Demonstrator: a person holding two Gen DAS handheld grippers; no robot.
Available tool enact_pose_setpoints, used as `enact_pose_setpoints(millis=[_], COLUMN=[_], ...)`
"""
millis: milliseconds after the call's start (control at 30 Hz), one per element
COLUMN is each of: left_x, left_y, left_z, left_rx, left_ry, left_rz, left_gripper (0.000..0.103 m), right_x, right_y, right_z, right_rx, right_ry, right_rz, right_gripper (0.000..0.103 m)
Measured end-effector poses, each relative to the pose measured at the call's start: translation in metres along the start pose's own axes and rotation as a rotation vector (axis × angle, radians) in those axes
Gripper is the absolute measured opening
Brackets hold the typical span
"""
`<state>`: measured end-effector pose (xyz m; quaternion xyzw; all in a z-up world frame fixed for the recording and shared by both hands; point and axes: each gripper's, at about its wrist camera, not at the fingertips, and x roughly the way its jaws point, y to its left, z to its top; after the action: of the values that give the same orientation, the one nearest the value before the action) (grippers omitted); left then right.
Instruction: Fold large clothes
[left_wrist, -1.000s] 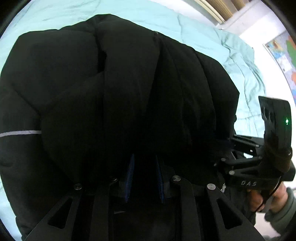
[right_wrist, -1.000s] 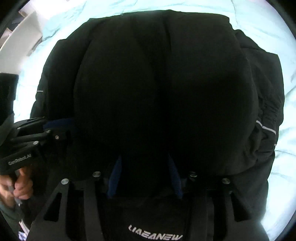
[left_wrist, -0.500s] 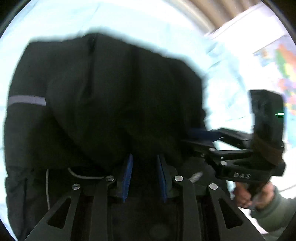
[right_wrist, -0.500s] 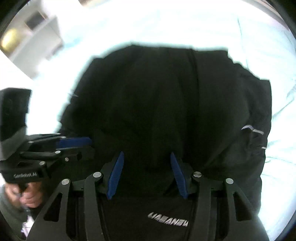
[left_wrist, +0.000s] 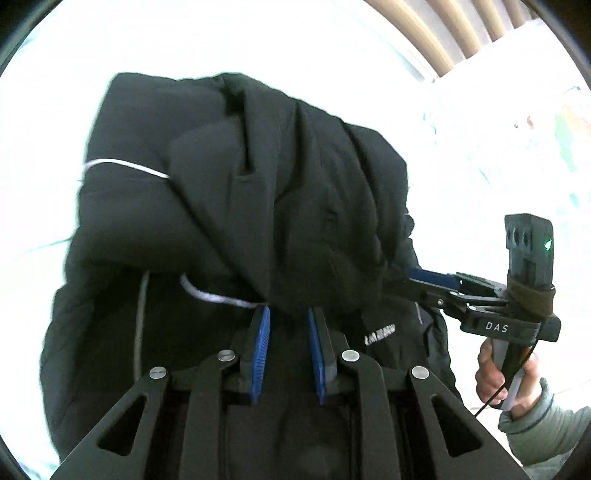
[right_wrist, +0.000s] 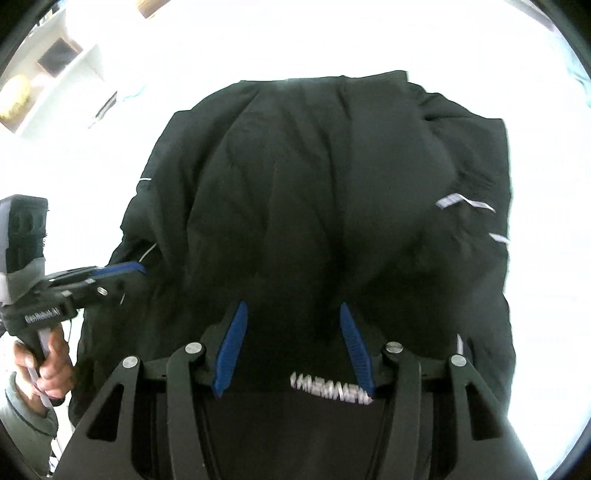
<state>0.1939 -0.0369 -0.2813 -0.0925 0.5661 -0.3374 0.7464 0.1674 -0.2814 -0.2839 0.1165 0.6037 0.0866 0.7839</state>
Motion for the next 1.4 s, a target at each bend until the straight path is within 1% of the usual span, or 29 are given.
enact_pose_setpoints(millis=[133,167,233,300,433,533,600,700,767,1000,1133,1300,1333,1400], left_x=[-0.037,-0.043,-0.055,-0.070,-0.098,-0.122,-0.131,-0.149,-0.154,-0.170,-0.171,-0.167,-0.167,-0.161], left_y=[-0.002,0.002,0.005,0.010,0.018,0.027,0.029,0.035,0.039,0.054,0.062,0.074,0.076,0.082], left_z=[-0.025,-0.025,-0.036,-0.051,-0.073,-0.093,-0.102,-0.121,-0.131,-0.166,-0.181,-0.196,-0.199,-0.204], left_rx=[-0.028,-0.031,-0.037,-0.043,-0.060,-0.094,-0.116,-0.161,-0.185,-0.260,-0.289,-0.295,-0.286,-0.287], left_ry=[-0.041,-0.046,-0.057,-0.069,-0.095,-0.122,-0.140,-0.162,-0.165,-0.162,-0.142,-0.117,-0.115,-0.083], left_rz=[0.025,0.033,0.052,0.073,0.118,0.144,0.162,0.181,0.192,0.223,0.248,0.284,0.292,0.312], left_gripper=[0.023,0.023,0.024,0.025,0.029,0.039,0.046,0.052,0.054,0.055,0.055,0.055,0.055,0.055], right_x=[-0.031,-0.040,-0.056,-0.071,-0.085,-0.094,-0.099,-0.109,-0.115,-0.129,-0.132,-0.132,-0.131,-0.130], right_y=[-0.008,-0.016,-0.021,-0.025,-0.041,-0.048,-0.051,-0.057,-0.061,-0.072,-0.075,-0.088,-0.094,-0.109], right_z=[-0.032,-0.039,-0.055,-0.074,-0.102,-0.122,-0.133,-0.150,-0.158,-0.182,-0.195,-0.215,-0.220,-0.231], right_rx=[0.033,0.040,0.055,0.082,0.142,0.181,0.190,0.209,0.216,0.231,0.231,0.259,0.276,0.321], right_ry=[-0.012,-0.016,-0.027,-0.041,-0.043,-0.041,-0.046,-0.049,-0.050,-0.044,-0.022,0.003,0.009,0.019], right_rz=[0.000,-0.005,-0.011,-0.014,-0.017,-0.010,-0.019,-0.030,-0.034,-0.063,-0.077,-0.116,-0.122,-0.121], right_gripper=[0.056,0.056,0.056,0.059,0.060,0.060,0.060,0.060,0.060,0.060,0.060,0.060,0.060,0.060])
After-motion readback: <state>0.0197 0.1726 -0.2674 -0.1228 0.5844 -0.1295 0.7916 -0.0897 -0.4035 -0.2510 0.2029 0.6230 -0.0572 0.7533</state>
